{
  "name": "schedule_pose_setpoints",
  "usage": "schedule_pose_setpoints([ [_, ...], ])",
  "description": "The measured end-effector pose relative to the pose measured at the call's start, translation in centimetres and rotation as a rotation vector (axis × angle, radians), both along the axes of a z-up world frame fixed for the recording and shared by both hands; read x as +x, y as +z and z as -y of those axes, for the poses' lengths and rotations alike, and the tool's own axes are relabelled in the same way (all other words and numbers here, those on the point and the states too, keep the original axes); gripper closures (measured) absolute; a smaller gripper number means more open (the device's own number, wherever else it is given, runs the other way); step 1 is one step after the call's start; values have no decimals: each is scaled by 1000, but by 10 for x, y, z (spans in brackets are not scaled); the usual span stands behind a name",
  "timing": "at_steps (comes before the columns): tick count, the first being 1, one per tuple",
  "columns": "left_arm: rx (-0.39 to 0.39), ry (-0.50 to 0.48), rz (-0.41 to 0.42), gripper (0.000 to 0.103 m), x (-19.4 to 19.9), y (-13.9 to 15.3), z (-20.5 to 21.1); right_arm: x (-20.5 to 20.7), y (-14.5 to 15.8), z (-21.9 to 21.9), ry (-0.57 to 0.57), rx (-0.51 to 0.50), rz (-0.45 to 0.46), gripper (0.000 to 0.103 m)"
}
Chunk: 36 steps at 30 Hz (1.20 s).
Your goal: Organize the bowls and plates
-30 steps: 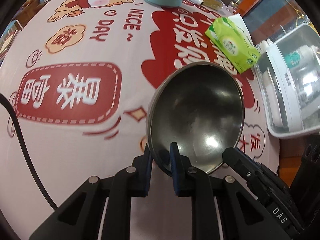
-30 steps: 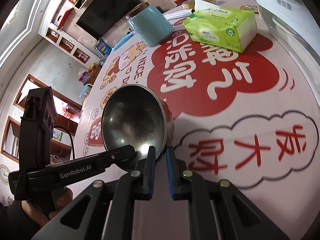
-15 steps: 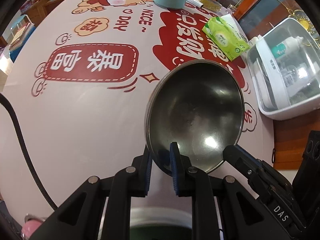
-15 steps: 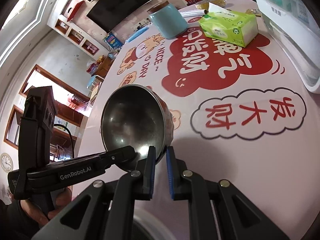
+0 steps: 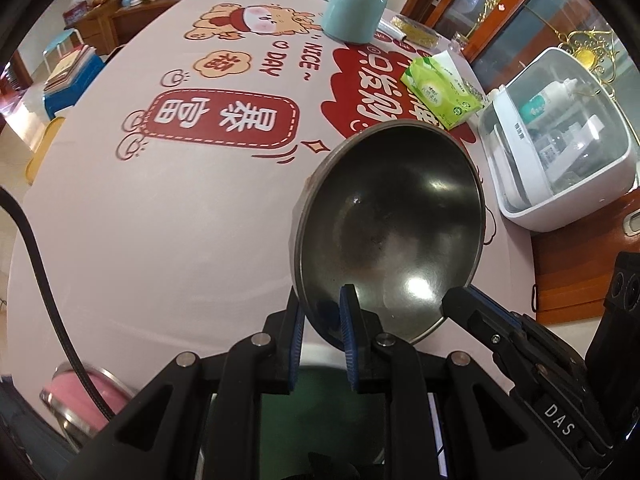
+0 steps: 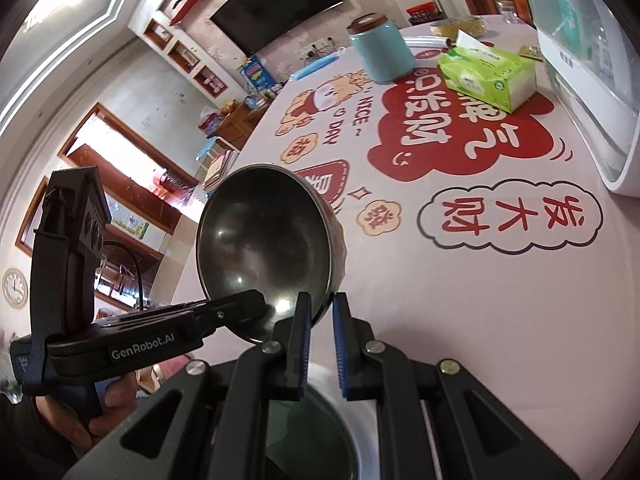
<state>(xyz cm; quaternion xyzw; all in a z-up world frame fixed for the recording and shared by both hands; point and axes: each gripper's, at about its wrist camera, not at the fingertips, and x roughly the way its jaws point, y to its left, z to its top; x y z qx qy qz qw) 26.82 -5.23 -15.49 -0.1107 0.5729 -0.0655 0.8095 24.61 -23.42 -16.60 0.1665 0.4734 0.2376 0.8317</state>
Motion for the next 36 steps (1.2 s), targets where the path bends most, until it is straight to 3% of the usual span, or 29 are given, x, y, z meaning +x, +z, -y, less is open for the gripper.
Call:
schedule_pose_setpoints([
  [14,-1,137,61,87,-74,17,-40,-42,17,-41,163,-29,55,92],
  [36,-39,293,46,86,-172,3,-126,-106,17,-134,405,-114,74,92],
])
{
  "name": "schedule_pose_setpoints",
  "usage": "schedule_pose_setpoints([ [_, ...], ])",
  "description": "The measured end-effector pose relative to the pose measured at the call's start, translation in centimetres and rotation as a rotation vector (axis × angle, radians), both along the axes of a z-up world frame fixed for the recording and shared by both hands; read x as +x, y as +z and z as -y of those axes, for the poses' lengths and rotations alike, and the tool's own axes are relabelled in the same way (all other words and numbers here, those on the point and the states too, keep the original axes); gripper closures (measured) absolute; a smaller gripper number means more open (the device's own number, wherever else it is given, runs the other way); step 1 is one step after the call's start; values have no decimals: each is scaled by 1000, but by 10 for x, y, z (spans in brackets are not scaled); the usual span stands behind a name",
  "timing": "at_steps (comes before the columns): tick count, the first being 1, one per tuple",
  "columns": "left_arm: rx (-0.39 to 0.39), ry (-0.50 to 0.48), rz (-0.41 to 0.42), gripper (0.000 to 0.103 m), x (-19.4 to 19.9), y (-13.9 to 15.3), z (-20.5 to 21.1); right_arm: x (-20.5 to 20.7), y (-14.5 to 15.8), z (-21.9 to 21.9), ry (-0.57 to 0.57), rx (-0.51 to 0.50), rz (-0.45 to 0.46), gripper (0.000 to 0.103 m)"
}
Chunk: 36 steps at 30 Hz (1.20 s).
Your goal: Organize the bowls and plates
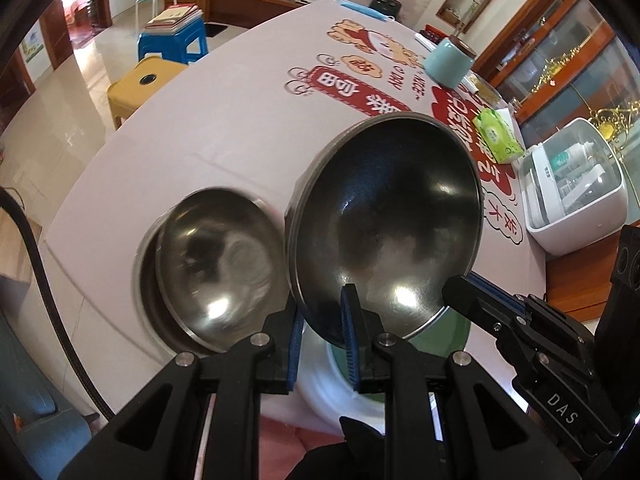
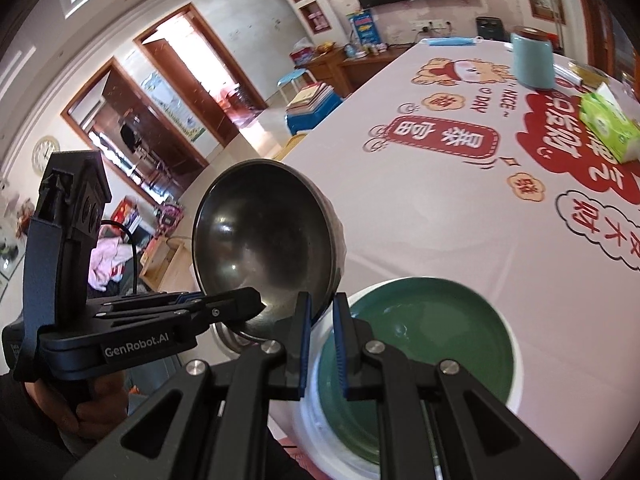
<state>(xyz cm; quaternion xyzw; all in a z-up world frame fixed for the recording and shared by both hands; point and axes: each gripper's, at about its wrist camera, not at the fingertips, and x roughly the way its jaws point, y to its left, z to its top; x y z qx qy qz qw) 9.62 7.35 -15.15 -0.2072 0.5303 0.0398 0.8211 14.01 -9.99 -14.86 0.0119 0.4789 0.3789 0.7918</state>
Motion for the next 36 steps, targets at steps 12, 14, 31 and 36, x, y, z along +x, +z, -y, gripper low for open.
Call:
schedule_pose_setpoints([
  [12,4,6,25,86,-30,0,-34,-23,1,-38,35,-31,52,92],
  [14,-7,3,29,86,-33,0,-38,-25,1,-40,31,-36,57,93],
  [31,-32,8,65,86,-49,17,-53,-38,22,-50,39,-12,107,93],
  [36,-54,59,38,86,-61,11,-67,-41,17,-68,111,-26,95,93],
])
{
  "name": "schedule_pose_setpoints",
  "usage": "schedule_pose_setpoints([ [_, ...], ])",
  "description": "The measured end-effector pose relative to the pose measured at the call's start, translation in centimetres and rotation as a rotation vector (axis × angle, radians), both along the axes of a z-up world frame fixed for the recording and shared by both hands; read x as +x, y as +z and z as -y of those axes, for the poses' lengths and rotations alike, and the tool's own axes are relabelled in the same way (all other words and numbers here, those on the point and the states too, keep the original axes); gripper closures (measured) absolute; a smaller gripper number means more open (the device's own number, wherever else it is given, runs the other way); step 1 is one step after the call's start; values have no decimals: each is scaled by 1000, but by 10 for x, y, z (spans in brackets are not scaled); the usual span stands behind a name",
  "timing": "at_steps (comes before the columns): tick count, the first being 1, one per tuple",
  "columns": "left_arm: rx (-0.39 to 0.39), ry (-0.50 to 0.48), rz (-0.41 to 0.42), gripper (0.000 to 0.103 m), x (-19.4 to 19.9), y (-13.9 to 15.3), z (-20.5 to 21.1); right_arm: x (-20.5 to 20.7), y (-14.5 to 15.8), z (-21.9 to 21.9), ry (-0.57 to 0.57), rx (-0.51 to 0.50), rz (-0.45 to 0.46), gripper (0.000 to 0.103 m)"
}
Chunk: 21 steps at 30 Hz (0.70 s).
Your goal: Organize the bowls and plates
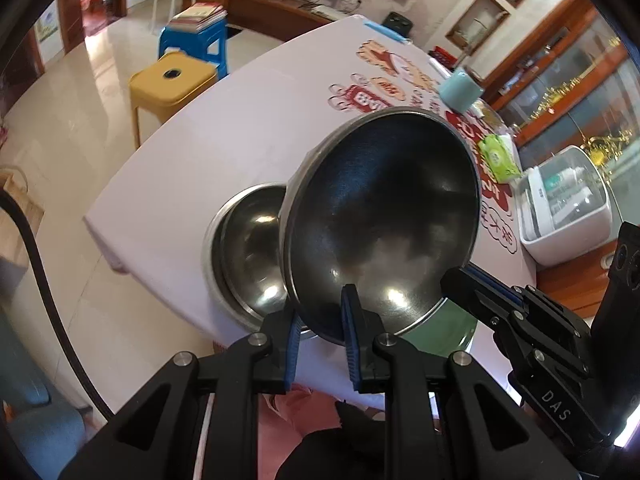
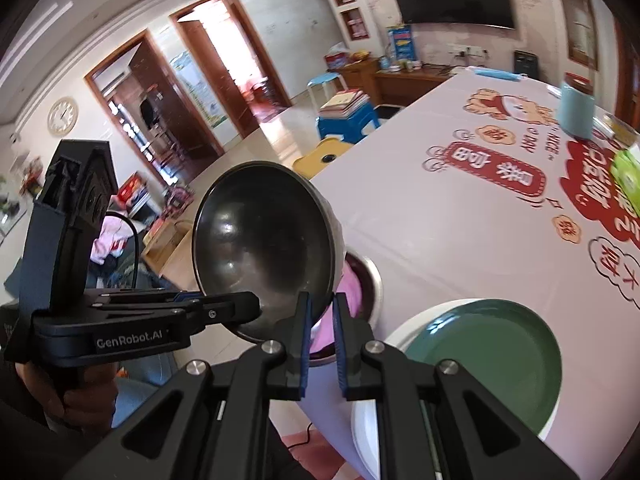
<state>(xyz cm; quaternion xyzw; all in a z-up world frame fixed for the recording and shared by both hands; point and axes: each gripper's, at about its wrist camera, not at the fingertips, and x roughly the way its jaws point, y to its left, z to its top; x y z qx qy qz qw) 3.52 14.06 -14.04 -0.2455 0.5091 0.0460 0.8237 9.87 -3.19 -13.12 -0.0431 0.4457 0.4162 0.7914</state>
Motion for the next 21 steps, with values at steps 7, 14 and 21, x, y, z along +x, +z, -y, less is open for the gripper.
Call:
schedule_pose_setpoints([
  [7,-54,53,-73,86,-9,-24,-18,2,-17,-21,53,-64,-49,92],
  [14,-81,38,-127,86,-3,-42,-21,10,-33,-25,34,-93,-111,92],
  [21,-91,-5,-156,86,16,-52,-21,19,-40,-23,-9,-109,-144,92],
])
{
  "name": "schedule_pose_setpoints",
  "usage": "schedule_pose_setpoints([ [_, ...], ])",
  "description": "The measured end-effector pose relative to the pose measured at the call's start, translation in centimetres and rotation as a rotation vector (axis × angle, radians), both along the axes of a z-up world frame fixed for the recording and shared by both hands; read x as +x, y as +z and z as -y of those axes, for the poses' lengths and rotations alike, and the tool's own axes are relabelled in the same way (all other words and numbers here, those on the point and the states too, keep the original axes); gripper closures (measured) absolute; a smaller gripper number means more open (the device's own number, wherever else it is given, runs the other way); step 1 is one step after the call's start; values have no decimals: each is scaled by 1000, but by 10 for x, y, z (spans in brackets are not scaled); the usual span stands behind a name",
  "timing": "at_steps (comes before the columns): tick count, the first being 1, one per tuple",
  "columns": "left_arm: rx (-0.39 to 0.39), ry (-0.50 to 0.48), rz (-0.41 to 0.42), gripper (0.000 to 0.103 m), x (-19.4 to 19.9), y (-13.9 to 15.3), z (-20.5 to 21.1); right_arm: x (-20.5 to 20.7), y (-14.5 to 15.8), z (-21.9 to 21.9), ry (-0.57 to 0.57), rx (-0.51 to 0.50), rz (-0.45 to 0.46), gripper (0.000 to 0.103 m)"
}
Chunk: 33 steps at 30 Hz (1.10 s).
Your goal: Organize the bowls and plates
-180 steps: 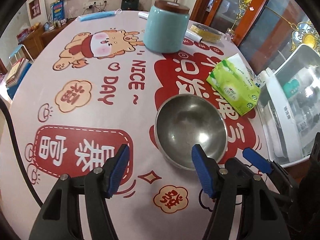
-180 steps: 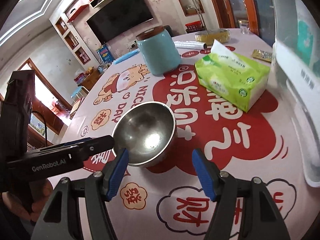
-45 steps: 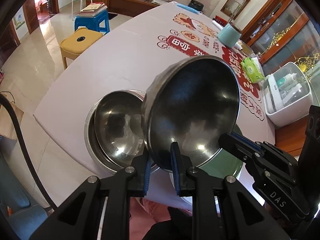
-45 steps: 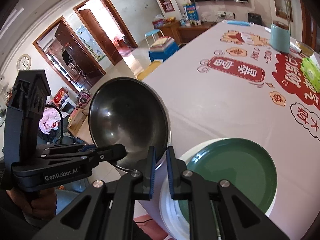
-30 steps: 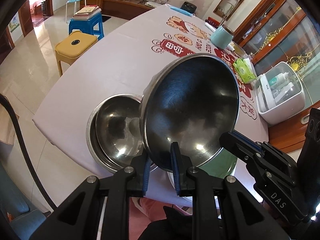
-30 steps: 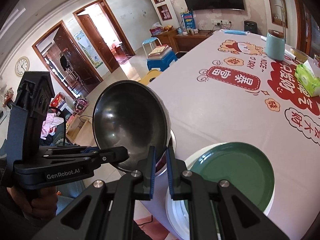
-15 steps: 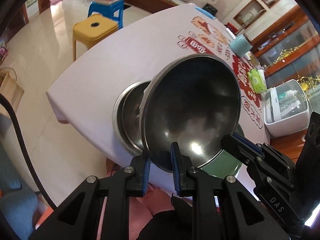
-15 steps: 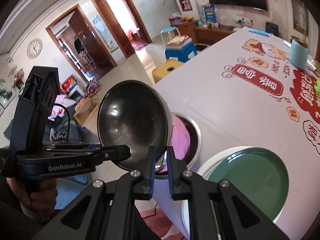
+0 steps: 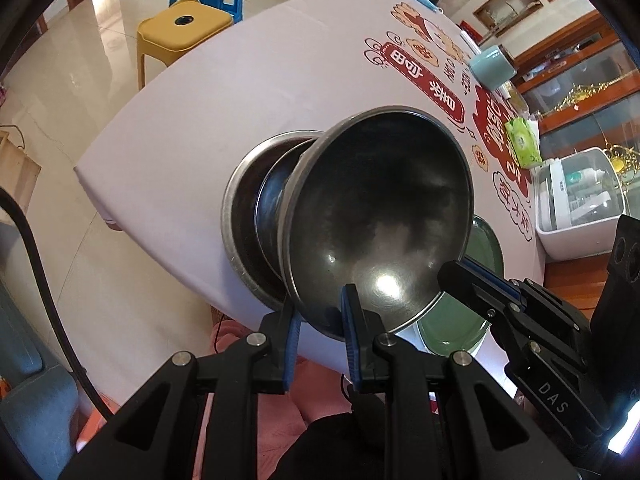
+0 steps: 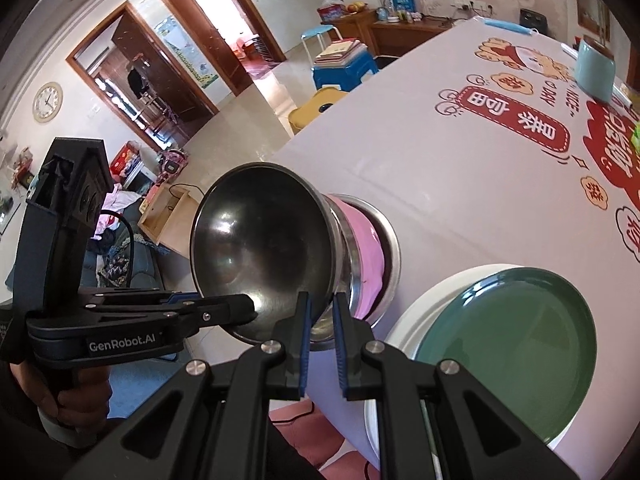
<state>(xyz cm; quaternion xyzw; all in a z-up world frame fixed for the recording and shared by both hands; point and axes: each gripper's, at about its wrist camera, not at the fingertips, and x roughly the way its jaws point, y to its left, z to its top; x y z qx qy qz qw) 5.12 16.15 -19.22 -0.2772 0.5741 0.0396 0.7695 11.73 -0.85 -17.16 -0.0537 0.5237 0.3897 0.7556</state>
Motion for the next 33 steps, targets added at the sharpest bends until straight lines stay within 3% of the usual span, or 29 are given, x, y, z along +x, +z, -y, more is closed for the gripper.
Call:
schedule_pose_setpoints([
  [18,16,-103,-76,77,45,-16,-10,23,-17,-4,-132,-24,-67,91],
  [26,26,-207,-75,67,57,-12,-16,22,-22,-5,-234,-14,-85,91],
  [33,45,-357,-5,57,65,7,-12,9,-25,2,-347,39,-87,91],
])
